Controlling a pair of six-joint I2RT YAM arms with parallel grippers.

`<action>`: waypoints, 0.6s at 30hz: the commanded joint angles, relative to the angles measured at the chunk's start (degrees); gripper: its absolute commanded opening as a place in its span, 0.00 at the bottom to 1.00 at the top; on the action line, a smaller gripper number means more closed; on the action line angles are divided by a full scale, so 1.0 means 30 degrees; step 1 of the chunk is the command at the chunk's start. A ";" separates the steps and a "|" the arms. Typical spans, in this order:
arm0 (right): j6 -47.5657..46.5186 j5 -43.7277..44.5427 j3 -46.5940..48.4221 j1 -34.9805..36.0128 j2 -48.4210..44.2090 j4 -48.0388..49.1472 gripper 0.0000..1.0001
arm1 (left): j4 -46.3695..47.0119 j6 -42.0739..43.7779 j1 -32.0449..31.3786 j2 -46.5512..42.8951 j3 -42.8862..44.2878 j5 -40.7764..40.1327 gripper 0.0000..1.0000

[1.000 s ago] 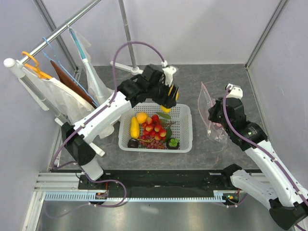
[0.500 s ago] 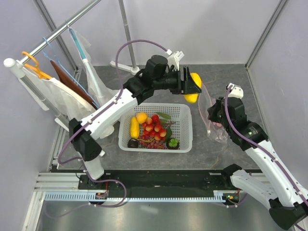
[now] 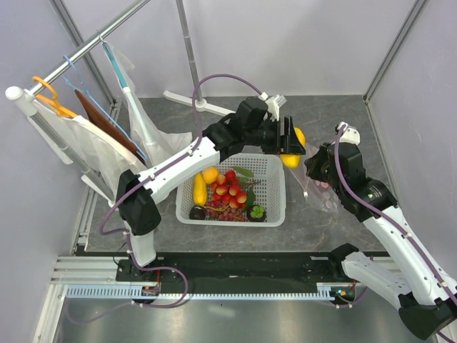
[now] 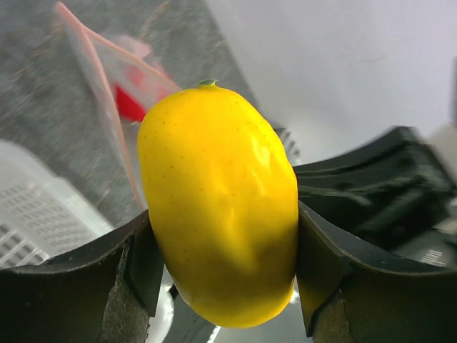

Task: Place the food in the zip-top bag and seal the zipper
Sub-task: Place the fake fruit in the zipper food storage bag.

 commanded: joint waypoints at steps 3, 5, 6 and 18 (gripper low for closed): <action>0.0308 0.0046 0.1092 -0.0155 0.0011 0.0635 0.00 | -0.2778 0.2110 -0.0193 0.0102 -0.0553 -0.2051 0.45; 0.0366 -0.0158 0.1092 -0.0126 0.0011 0.0810 0.00 | -0.3131 0.2315 -0.0222 0.0161 -0.0757 -0.2198 0.43; 0.0337 -0.0159 0.1121 -0.0126 0.0011 0.0840 0.00 | -0.3248 0.2432 -0.0252 0.0191 -0.0758 -0.2489 0.44; 0.0337 -0.1357 0.1005 -0.0126 -0.0077 0.1806 0.00 | -0.4538 0.3752 -0.1043 0.0805 0.1027 -0.3282 0.62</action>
